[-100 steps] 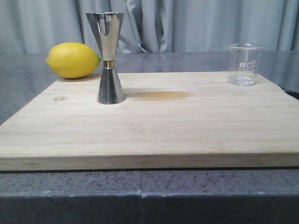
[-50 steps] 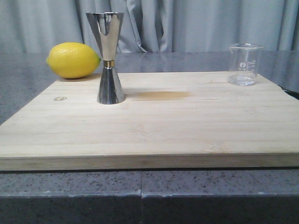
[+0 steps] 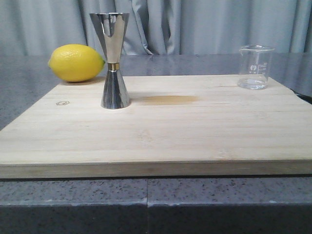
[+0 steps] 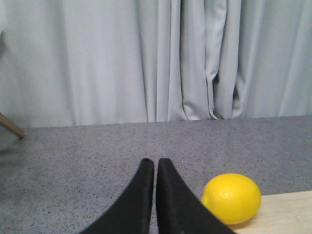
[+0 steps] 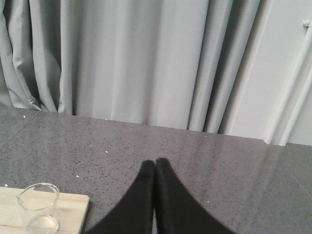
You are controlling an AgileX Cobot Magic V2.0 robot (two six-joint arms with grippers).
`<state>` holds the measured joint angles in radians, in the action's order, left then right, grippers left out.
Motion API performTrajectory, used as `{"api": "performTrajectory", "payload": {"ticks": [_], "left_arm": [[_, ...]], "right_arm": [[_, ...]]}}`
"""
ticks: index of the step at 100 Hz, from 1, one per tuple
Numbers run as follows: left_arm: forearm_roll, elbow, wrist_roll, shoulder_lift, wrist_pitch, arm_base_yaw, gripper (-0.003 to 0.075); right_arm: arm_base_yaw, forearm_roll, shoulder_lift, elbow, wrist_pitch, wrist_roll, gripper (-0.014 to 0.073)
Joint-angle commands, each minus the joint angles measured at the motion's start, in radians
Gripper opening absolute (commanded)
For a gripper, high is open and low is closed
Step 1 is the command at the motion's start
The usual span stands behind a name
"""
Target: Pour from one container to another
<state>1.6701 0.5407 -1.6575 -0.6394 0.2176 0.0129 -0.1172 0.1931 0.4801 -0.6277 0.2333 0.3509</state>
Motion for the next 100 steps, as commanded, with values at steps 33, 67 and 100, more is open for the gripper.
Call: {"api": "performTrajectory", "payload": {"ticks": [33, 67, 100], "left_arm": [[0.025, 0.028, 0.008, 0.003, 0.024, 0.014, -0.0019], [0.028, 0.028, 0.013, 0.012, -0.084, 0.141, -0.0019], [-1.168, -0.004, 1.224, 0.14, -0.107, 0.148, -0.0019]], "right_arm": [[-0.005, -0.007, -0.004, -0.037, -0.083, 0.008, -0.0064], [-0.005, -0.007, -0.004, -0.037, -0.083, 0.008, -0.0064], [-0.005, -0.007, -0.004, -0.037, -0.083, 0.008, -0.0064]]}}
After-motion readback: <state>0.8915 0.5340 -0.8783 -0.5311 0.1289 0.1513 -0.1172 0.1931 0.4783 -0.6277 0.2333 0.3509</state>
